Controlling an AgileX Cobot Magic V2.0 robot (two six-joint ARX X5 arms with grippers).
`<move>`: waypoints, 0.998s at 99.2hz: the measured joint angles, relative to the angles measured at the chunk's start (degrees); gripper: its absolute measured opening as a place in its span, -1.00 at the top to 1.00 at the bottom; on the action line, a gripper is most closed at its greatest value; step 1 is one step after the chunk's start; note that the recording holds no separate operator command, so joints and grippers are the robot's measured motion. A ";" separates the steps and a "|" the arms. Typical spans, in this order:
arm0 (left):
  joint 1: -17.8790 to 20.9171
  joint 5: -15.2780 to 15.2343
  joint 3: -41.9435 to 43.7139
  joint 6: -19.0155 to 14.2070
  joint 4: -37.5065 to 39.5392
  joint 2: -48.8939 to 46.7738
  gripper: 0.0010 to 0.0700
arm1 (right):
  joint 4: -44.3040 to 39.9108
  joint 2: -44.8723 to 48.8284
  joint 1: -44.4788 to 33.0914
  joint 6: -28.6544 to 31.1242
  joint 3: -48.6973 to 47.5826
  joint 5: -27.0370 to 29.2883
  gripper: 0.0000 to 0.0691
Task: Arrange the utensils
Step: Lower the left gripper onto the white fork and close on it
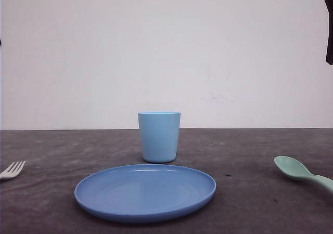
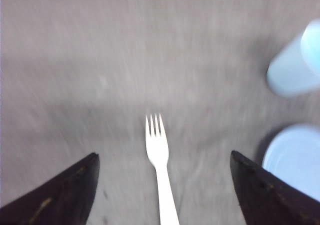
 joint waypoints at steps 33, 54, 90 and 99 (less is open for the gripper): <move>-4.28 -0.02 -8.59 -4.31 5.99 7.67 -0.45 | 0.00 0.00 0.00 0.07 0.00 0.02 -0.97; -6.67 -1.86 -8.68 -4.83 9.66 13.09 -0.45 | -0.02 0.00 0.00 0.07 0.00 0.00 -0.97; -10.88 -7.21 -8.68 -4.85 12.90 22.43 -0.45 | -0.31 0.00 0.00 0.07 0.00 0.02 -0.97; -11.45 -7.39 -8.68 -4.85 13.57 24.13 -0.45 | -0.31 0.00 0.00 0.07 0.00 0.00 -0.97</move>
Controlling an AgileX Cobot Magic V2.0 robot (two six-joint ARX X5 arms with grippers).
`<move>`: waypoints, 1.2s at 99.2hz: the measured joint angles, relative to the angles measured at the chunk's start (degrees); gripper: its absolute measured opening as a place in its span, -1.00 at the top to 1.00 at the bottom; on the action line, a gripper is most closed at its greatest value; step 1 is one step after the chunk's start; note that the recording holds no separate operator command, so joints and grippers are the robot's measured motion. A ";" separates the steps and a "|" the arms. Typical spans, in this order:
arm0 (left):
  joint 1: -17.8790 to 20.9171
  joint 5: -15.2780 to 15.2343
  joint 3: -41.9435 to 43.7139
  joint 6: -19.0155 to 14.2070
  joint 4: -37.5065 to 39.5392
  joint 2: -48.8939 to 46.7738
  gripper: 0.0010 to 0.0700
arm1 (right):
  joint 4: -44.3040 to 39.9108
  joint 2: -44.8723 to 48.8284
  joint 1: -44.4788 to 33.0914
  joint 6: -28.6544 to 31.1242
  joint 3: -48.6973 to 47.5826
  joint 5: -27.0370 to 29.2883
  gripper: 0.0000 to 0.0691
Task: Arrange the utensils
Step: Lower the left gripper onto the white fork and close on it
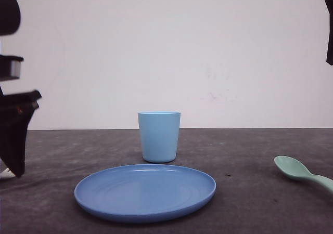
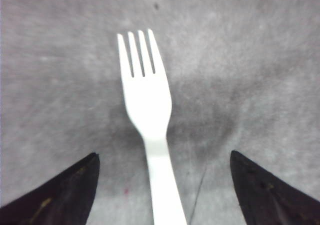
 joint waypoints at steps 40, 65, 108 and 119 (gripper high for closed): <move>-0.61 -2.99 0.81 0.07 1.11 3.17 -0.04 | 0.00 0.00 0.00 0.00 0.00 0.02 -0.97; -0.52 -2.56 0.92 0.11 2.14 3.41 0.64 | 0.00 0.00 0.00 0.00 0.00 0.00 -0.97; -0.52 -1.86 1.03 0.35 2.21 3.43 0.89 | 0.02 0.00 0.00 0.00 0.00 0.02 -0.97; -0.52 -1.84 0.92 0.61 2.16 3.04 0.89 | 0.02 0.00 0.00 0.00 0.00 0.02 -0.97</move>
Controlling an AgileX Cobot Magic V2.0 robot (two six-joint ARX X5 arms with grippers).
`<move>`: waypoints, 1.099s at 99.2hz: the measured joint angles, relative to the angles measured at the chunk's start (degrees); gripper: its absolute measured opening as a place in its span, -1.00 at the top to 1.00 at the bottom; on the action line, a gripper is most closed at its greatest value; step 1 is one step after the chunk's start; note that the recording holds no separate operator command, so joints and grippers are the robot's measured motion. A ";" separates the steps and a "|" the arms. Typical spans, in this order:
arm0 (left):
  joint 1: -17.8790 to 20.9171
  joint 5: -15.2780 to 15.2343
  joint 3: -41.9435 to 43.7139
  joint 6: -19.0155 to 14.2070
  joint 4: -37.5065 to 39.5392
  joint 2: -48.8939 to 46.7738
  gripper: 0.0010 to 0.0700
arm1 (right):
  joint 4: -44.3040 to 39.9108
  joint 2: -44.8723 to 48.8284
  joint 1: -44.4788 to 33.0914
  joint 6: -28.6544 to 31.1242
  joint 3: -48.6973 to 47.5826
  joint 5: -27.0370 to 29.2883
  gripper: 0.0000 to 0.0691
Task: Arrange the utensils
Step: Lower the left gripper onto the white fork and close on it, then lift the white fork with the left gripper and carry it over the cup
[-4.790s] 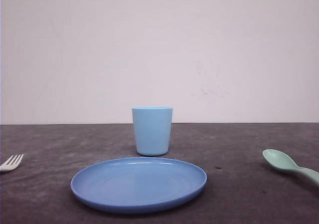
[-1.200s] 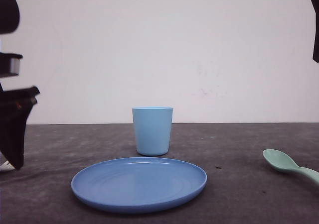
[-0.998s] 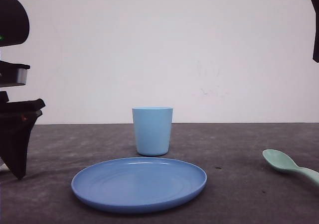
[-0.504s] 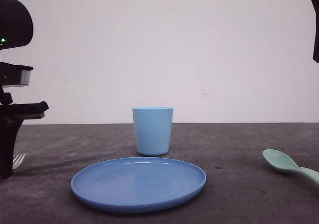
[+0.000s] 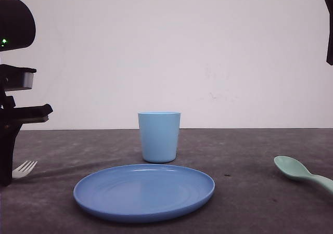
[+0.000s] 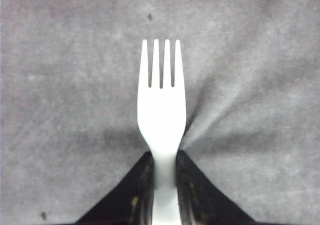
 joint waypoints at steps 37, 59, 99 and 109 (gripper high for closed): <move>0.02 -0.02 -0.96 0.37 -1.16 -10.56 0.89 | 0.00 0.00 0.00 0.00 0.00 0.00 -0.97; 0.02 5.25 0.02 0.37 4.70 -17.27 0.89 | 0.00 0.00 0.00 0.00 0.00 0.00 -0.97; -1.44 19.93 0.22 0.35 35.91 -17.79 0.89 | 0.00 0.00 0.00 0.00 0.00 -0.02 -0.97; -2.64 19.98 0.22 0.35 43.15 -15.41 0.89 | 0.00 0.00 0.00 0.00 0.00 0.00 -0.97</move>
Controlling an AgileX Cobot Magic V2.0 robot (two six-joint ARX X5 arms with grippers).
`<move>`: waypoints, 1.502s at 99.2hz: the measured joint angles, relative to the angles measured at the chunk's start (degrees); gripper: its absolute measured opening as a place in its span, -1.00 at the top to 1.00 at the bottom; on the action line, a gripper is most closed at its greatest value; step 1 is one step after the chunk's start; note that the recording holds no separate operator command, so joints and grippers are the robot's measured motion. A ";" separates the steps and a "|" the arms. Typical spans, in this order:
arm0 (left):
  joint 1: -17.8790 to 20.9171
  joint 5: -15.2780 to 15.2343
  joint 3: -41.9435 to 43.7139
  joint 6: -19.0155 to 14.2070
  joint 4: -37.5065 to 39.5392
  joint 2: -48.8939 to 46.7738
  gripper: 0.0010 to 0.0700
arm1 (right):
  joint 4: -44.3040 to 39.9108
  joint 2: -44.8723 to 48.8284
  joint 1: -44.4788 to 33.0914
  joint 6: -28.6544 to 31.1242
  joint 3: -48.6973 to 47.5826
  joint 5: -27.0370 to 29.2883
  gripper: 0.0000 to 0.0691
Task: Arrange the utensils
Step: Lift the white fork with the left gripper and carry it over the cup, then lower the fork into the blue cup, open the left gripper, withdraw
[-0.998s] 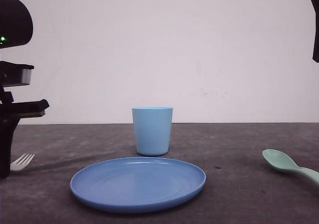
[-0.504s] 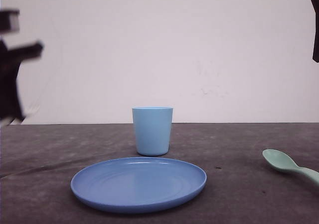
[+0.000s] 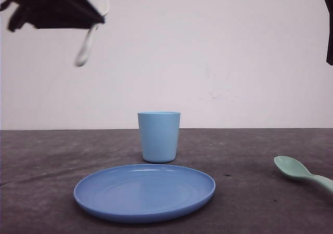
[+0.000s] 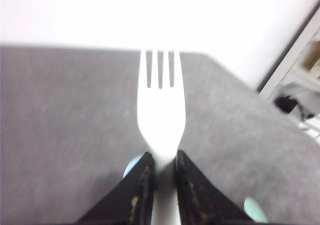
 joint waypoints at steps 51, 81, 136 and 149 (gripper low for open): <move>-4.52 0.02 0.00 2.23 32.37 21.07 0.89 | 0.00 0.00 0.00 0.00 0.00 0.00 -0.97; -4.63 0.00 0.66 5.14 46.12 32.13 0.89 | 0.00 0.00 0.00 0.04 0.00 0.00 -0.97; -5.29 -0.07 2.82 10.03 47.82 41.70 0.89 | 0.00 0.00 0.00 0.04 0.00 0.00 -0.97; -5.55 -0.09 2.80 10.51 47.82 43.19 0.89 | 0.00 0.00 0.00 0.04 0.00 0.00 -0.97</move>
